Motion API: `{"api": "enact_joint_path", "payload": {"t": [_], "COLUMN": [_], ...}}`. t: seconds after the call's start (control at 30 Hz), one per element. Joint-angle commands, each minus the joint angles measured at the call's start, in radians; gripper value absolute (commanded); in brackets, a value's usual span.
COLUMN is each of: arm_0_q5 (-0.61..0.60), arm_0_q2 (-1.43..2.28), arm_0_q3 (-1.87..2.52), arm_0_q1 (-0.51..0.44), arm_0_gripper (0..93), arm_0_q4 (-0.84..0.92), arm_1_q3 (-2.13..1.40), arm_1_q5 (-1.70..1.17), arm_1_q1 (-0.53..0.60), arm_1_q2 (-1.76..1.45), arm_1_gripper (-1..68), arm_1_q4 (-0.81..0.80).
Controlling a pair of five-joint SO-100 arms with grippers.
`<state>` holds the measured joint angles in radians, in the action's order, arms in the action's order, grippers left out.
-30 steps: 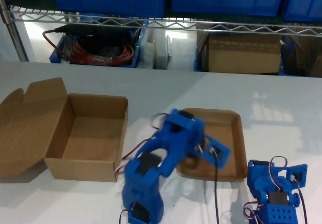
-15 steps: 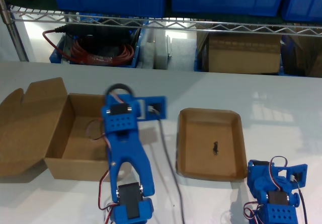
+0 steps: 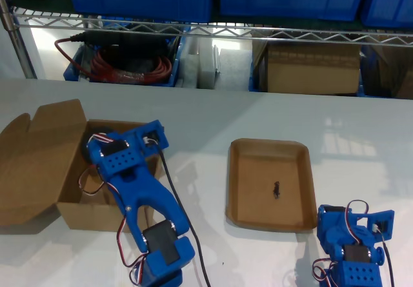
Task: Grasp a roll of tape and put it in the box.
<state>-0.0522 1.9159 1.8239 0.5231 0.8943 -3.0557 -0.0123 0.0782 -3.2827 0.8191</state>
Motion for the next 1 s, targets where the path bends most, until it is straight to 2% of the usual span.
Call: {"api": "enact_joint_path", "payload": {"t": [0.0, 0.07, 0.13, 0.17, 0.23, 0.47, 0.6, 0.67, 0.77, 0.9, 0.97], "arm_0_q5": [0.005, 0.005, 0.017, 0.025, 0.031, 0.044, 0.058, 0.071, 0.081, 0.091, 0.135], "arm_0_q2": [0.008, 0.009, 0.009, 0.009, 0.012, 0.034, 0.097, 0.153, 0.282, 0.479, 0.638], "arm_0_q3": [-0.011, -0.009, -0.009, -0.009, -0.009, -0.009, -0.011, -0.014, 0.017, 0.175, 0.374], "arm_0_q1": [-0.009, -0.015, -0.018, -0.020, -0.026, -0.051, -0.104, -0.155, -0.275, -0.451, -0.505], "arm_0_gripper": [-0.1, 4.1, 18.4, 22.5, 25.8, 25.2, 24.9, 24.0, 17.3, 0.0, 0.0], "arm_0_q4": [-0.011, -0.005, -0.002, 0.002, 0.002, 0.003, 0.006, 0.006, -0.002, -0.012, -0.057], "arm_1_q3": [-0.014, -0.014, -0.014, -0.014, -0.014, -0.014, -0.014, -0.014, -0.014, -0.014, -0.014], "arm_1_q5": [0.003, 0.003, 0.003, 0.003, 0.003, 0.003, 0.003, 0.003, 0.003, 0.003, 0.003], "arm_1_q1": [0.003, 0.003, 0.003, 0.003, 0.003, 0.003, 0.003, 0.003, 0.003, 0.003, 0.003], "arm_1_q2": [-0.005, -0.005, -0.005, -0.005, -0.005, -0.005, -0.005, -0.005, -0.005, -0.005, -0.005], "arm_1_gripper": [0.3, 0.3, 0.3, 0.3, 0.3, 0.3, 0.3, 0.3, 0.3, 0.3, 0.3], "arm_1_q4": [-0.005, -0.005, -0.005, -0.005, -0.005, -0.005, -0.005, -0.005, -0.005, -0.005, -0.005]}}
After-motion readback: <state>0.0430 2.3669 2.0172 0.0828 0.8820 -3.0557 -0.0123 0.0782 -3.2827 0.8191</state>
